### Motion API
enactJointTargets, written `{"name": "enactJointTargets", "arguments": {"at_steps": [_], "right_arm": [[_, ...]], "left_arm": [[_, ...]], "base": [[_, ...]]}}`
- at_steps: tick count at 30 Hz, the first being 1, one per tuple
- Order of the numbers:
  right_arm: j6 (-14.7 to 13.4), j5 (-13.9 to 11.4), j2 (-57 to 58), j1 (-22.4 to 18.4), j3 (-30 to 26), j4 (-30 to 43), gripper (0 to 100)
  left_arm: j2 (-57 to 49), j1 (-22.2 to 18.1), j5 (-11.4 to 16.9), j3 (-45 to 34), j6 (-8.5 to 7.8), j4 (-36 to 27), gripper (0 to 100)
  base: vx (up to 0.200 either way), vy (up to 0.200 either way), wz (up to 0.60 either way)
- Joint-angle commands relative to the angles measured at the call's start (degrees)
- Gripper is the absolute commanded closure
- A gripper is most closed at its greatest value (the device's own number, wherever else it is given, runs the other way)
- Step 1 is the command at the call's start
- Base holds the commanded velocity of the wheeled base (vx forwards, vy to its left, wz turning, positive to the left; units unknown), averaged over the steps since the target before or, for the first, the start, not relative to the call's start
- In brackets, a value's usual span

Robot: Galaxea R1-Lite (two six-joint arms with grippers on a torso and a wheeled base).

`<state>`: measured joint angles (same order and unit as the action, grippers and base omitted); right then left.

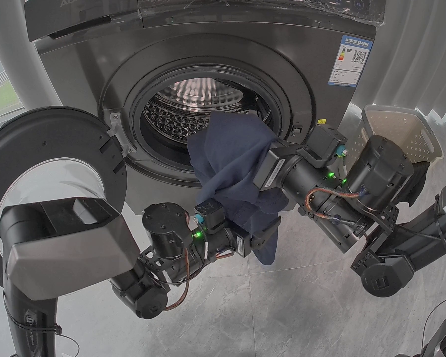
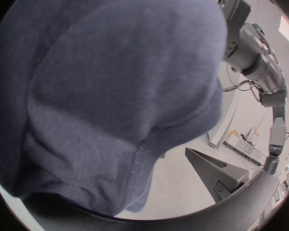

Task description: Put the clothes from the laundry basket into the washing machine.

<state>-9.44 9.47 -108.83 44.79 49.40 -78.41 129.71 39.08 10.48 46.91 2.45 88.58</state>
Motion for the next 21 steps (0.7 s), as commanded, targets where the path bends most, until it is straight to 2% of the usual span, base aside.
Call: {"name": "enactJointTargets", "arguments": {"at_steps": [1,7,8,13,16,21], "right_arm": [[-0.32,0.99,-0.07,0.65,-0.09,0.01,100],[-0.67,1.16,0.02,1.35,-0.18,0.01,100],[-0.67,1.16,0.02,1.35,-0.18,0.01,100],[-0.76,1.34,0.02,1.35,-0.53,0.01,100],[-0.85,1.34,0.10,1.35,-0.70,0.01,100],[-1.20,1.34,0.54,0.74,-1.67,0.01,100]], "left_arm": [[5.73,-0.85,-1.78,5.65,0.19,-0.07,0],[8.54,-1.82,-6.53,10.22,0.01,-0.16,0],[8.63,-1.91,-7.14,10.57,0.01,-0.16,100],[8.54,-2.61,-8.20,11.98,0.27,-0.16,100],[8.28,-3.22,-10.04,12.94,1.07,-0.07,100],[6.00,-4.45,-10.22,12.59,1.94,0.02,100]], "base": [[0.000,0.000,0.00],[0.000,0.000,0.00],[0.000,0.000,0.00],[0.000,0.000,0.00],[0.000,0.000,0.00],[0.000,0.000,0.00]]}}
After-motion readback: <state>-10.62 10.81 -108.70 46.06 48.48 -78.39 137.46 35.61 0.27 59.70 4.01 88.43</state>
